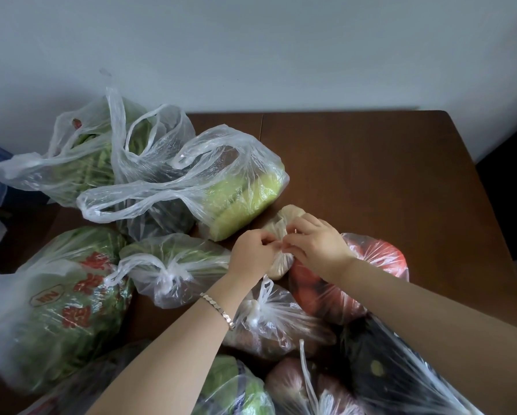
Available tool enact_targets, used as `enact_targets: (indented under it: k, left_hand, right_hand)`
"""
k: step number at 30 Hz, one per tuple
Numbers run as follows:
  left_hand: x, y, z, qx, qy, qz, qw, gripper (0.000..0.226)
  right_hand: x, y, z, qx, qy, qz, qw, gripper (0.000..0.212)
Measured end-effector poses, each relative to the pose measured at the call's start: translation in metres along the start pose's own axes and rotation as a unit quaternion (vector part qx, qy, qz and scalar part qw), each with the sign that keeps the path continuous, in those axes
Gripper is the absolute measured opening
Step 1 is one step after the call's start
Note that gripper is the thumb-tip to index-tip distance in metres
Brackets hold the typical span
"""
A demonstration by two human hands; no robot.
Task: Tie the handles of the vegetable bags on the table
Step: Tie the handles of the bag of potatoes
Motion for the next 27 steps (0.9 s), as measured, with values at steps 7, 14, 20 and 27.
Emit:
enact_targets:
  k: [7,14,20,27]
  left_hand:
    - [0.000,0.007,0.004,0.035,-0.067,0.029,0.997,0.015]
    - [-0.004,0.009,0.005,-0.023,-0.089,0.096,0.991,0.016]
    - [-0.032,-0.018,0.038,0.077,-0.131,0.045,0.987,0.019]
    - [-0.081,-0.014,0.044,-0.052,-0.051,0.108,0.992,0.020]
  right_hand:
    - [-0.014,-0.001,-0.020,-0.002,0.057,-0.074,0.996,0.014]
    - [-0.014,-0.026,-0.030,0.094,0.169,-0.194,0.962,0.014]
    - [-0.036,-0.035,0.006,0.239,0.130,-0.273,0.923,0.013]
    - [-0.037,-0.016,0.028,0.190,0.251,-0.246,0.917,0.012]
Point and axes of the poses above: each hand's wrist, its own x-axis towards the middle knuckle, its own z-axis out of the back of the hand, y = z × x, the point moved 10 cm from there along x, towards the middle knuckle, and after that the axes turned 5 degrees about y, right-handed, at the moved point
